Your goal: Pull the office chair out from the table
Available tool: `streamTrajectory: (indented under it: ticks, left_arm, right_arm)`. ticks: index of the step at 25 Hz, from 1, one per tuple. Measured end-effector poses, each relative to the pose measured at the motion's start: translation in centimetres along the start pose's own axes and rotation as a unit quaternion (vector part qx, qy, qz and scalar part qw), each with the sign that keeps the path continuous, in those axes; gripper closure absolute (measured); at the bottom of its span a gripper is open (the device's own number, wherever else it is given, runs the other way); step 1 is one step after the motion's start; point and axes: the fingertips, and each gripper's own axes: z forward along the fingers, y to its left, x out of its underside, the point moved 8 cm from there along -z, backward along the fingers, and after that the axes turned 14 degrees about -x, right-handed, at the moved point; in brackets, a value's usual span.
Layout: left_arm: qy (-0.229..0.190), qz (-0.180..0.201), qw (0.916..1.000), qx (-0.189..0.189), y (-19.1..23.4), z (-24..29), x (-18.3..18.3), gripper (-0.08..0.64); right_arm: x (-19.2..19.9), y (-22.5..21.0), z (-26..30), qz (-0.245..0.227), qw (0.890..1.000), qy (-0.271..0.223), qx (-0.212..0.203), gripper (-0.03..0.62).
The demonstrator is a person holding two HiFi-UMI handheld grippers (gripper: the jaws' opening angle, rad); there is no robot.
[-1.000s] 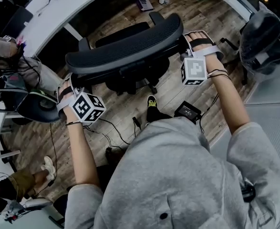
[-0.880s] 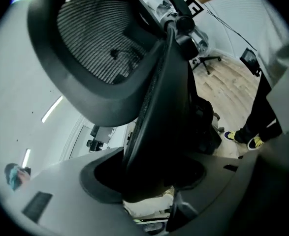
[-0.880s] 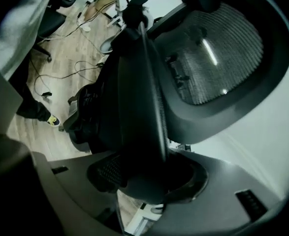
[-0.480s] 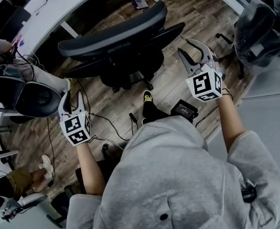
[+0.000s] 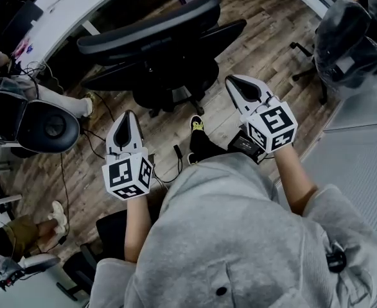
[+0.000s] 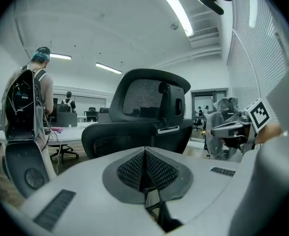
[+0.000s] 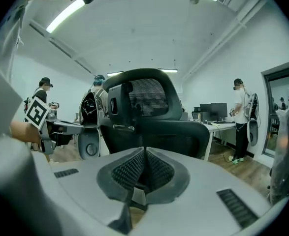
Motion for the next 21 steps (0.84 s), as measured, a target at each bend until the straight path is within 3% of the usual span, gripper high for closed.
streamTrajectory:
  ticks: [6,21]
  left_arm:
    - [-0.001,0.005,0.9998,0.019,-1.2,-0.2,-0.4,0.548]
    - [-0.013,0.028,0.9993,0.022,-1.2,-0.8,-1.1,0.548]
  right_arm:
    - [-0.3,1.0,0.1,-0.007,1.000,-0.002,-0.010,0.554]
    - [-0.3,1.4,0.3,-0.006,1.000,0.001,-0.006,0.554]
